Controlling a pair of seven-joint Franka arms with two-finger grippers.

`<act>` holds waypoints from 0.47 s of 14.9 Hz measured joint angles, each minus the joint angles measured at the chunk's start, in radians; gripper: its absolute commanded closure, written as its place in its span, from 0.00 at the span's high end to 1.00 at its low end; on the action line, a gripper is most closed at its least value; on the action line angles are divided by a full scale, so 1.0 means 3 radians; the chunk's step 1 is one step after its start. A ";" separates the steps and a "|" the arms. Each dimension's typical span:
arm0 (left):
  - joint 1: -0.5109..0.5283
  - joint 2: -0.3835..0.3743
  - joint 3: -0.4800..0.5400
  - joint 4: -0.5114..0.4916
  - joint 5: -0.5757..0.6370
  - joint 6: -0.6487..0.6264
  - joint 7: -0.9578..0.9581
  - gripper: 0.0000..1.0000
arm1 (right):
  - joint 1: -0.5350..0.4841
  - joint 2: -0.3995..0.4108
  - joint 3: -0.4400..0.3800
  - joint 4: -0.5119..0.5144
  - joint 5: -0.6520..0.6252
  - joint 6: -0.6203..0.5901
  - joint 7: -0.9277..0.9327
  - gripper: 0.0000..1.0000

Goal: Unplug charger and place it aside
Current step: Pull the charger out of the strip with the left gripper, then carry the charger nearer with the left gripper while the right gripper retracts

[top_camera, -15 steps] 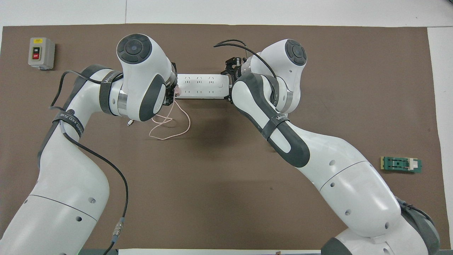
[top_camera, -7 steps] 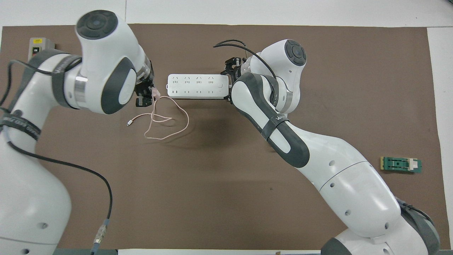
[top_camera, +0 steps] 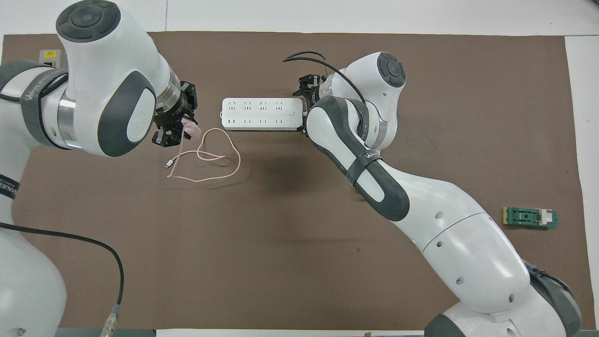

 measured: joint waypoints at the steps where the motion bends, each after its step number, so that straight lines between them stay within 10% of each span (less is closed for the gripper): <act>1: 0.0002 -0.0013 0.0003 -0.0025 0.0000 0.0019 0.0338 0.00 | -0.0004 -0.0014 -0.0003 0.0001 -0.0016 -0.0011 0.0000 1.00; 7: 0.0129 -0.0291 0.0032 -0.0403 -0.0008 0.0241 0.2158 0.00 | -0.0154 -0.0322 -0.0015 0.0074 -0.0607 -0.0355 -0.0024 1.00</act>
